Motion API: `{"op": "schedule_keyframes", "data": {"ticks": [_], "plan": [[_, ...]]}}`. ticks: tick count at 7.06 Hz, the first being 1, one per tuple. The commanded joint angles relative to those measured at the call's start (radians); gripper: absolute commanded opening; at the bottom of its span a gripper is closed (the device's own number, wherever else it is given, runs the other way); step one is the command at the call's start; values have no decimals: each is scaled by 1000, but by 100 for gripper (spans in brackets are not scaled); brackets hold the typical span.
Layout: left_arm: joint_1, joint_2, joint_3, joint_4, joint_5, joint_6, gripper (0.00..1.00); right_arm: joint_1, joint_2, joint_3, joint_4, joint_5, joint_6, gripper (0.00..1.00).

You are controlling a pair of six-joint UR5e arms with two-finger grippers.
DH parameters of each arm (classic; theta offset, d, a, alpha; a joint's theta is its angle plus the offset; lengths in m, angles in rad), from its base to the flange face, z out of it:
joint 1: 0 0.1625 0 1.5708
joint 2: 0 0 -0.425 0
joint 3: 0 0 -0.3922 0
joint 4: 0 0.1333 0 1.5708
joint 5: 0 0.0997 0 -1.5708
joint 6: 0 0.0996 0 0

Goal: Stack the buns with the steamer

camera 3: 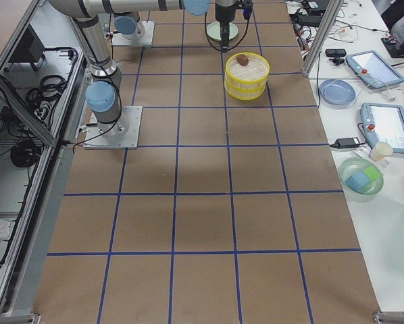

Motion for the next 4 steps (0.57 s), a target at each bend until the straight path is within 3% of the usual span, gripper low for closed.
{"op": "schedule_keyframes", "data": {"ticks": [1,4], "plan": [[-1,-6,-9,7,-24,3,100,0,-2,-1,-2,-3,-1,100],[-4,-3,-10,9,-20,16,100,0,0,0,-20,1,0,100]]}}
